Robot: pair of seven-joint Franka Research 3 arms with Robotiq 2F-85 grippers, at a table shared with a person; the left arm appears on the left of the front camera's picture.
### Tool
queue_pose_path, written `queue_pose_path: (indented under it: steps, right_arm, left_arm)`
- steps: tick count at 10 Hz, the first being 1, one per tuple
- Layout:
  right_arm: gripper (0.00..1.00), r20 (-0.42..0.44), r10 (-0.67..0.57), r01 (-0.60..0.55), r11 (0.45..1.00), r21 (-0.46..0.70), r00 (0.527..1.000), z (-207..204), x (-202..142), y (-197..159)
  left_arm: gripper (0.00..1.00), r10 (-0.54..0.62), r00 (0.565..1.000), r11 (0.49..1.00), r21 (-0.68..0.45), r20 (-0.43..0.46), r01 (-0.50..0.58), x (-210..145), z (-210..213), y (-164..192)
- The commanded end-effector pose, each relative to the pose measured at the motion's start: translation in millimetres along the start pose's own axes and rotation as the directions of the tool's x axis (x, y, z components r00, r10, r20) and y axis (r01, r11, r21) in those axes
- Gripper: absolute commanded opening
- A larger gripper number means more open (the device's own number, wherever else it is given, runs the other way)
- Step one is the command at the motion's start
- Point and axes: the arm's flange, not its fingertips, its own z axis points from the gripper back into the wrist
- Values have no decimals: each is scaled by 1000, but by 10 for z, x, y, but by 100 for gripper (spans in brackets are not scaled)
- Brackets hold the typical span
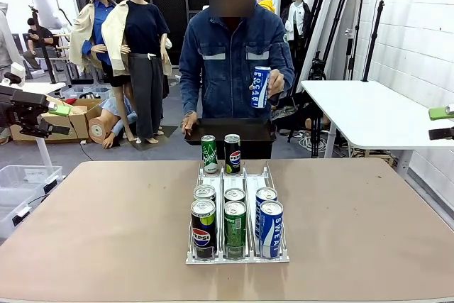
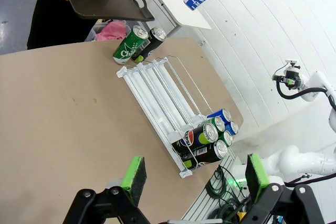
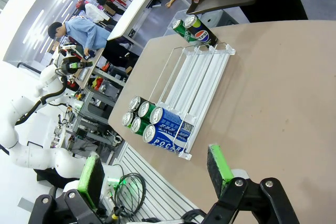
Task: Retrieve and hand over the desired beverage to the person.
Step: Pick up a can of the same type that the person held from the Automatic Can Dispenser.
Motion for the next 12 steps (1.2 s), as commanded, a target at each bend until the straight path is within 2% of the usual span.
queue_pose_path:
  steps: [1,12]
  right_arm:
    - [100,3,4,-4,1000,15,1000,-1,0,-9]
    - [100,3,4,-4,1000,15,1000,-1,0,-9]
  left_arm:
    - [100,4,1000,1000,-3,4,-4,1,9,-2]
    - [100,4,1000,1000,-3,4,-4,1,9,-2]
